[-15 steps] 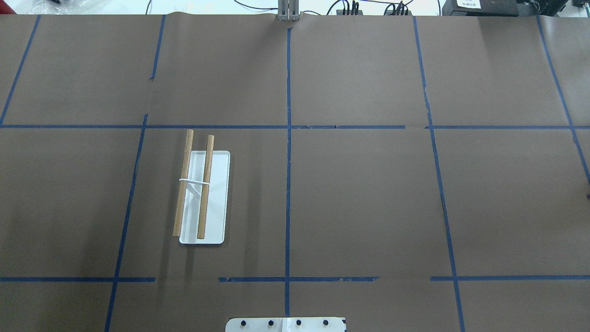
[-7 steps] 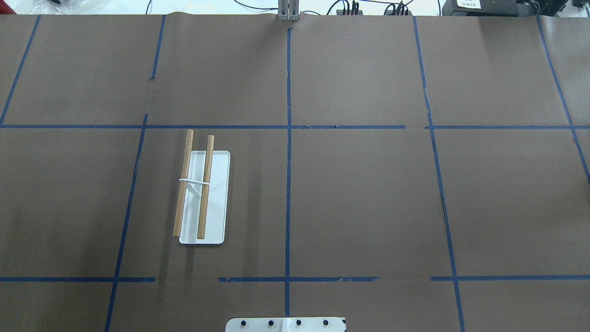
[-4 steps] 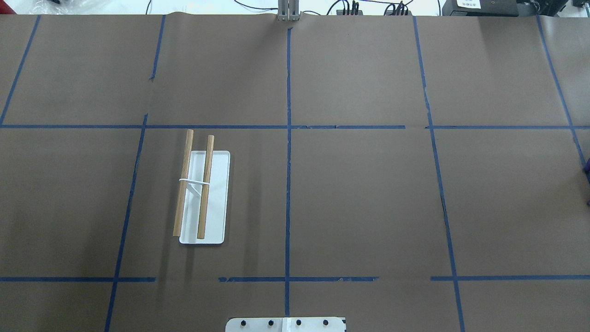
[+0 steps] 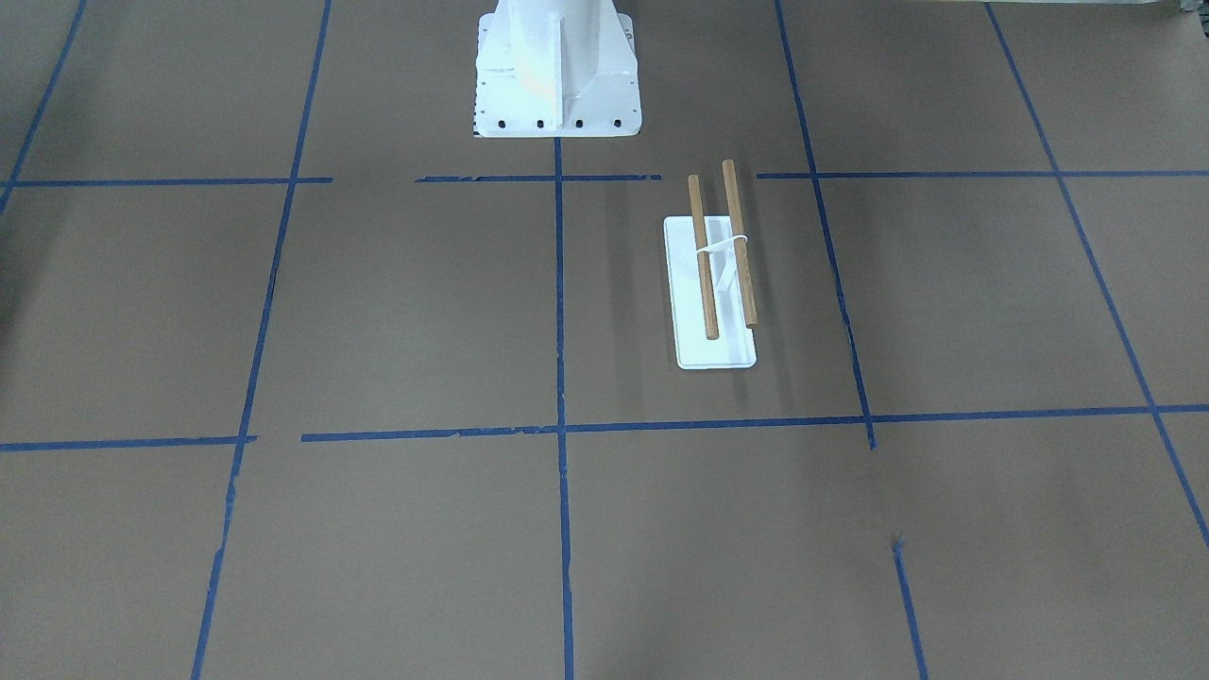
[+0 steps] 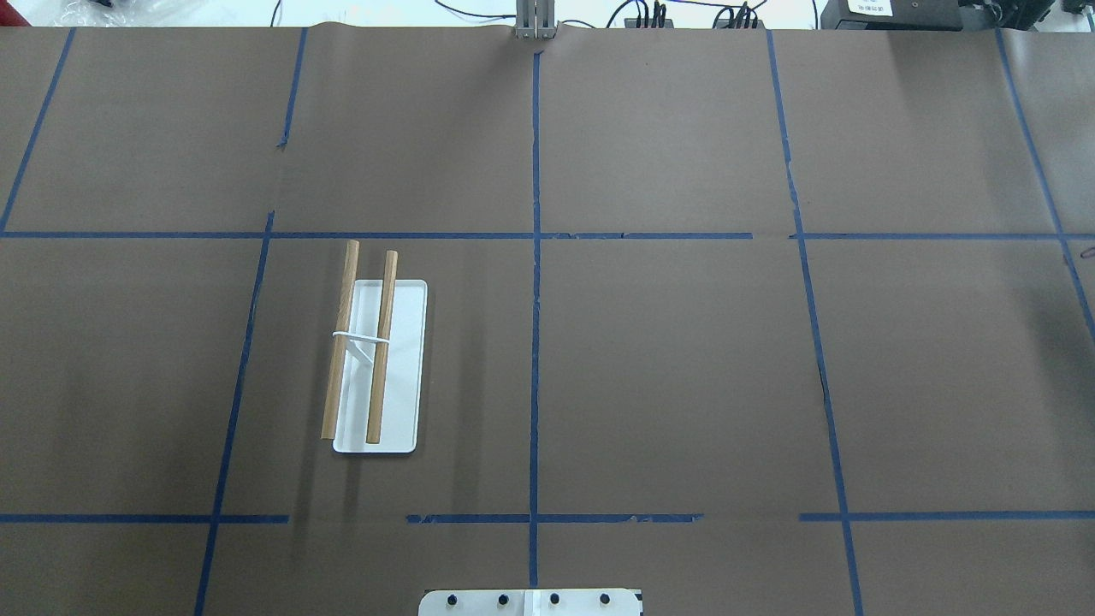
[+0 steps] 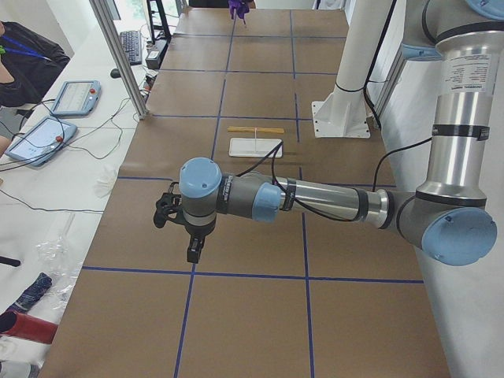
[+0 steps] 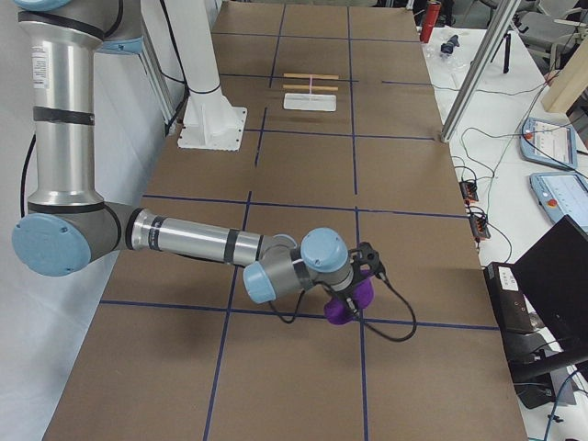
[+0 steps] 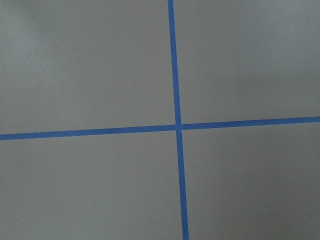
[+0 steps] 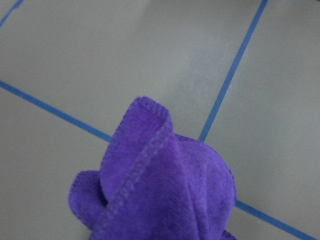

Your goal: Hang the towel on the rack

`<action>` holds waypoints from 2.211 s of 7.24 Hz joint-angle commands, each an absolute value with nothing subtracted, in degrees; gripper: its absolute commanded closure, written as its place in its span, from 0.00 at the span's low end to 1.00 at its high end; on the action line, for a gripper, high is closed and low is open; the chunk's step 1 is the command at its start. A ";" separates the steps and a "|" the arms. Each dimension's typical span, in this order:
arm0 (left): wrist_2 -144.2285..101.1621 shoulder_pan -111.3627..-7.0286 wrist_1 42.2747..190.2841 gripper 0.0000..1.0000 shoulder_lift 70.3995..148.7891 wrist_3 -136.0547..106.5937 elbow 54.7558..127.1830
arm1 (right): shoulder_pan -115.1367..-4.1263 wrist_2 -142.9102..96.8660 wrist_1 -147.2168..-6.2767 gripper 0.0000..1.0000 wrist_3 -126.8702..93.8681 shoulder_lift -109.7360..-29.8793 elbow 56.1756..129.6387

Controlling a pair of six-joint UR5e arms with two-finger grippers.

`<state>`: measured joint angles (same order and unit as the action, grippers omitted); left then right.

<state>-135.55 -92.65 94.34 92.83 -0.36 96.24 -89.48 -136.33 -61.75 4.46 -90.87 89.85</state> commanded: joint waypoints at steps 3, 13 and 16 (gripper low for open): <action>-135.26 -91.94 114.36 0.00 94.92 -9.43 95.81 | -74.42 -121.36 -67.68 1.00 -25.08 -77.28 104.64; -132.45 -70.70 165.67 0.00 105.70 -96.70 90.70 | -33.07 -85.43 -67.15 1.00 -47.64 -58.55 116.63; -132.28 -58.50 164.54 0.00 114.75 -109.62 90.27 | -24.20 -77.21 -61.44 1.00 -44.93 -57.13 116.02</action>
<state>-132.44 -64.06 165.09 110.94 -103.24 90.43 -27.67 -81.29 -62.26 -46.17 -57.75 116.12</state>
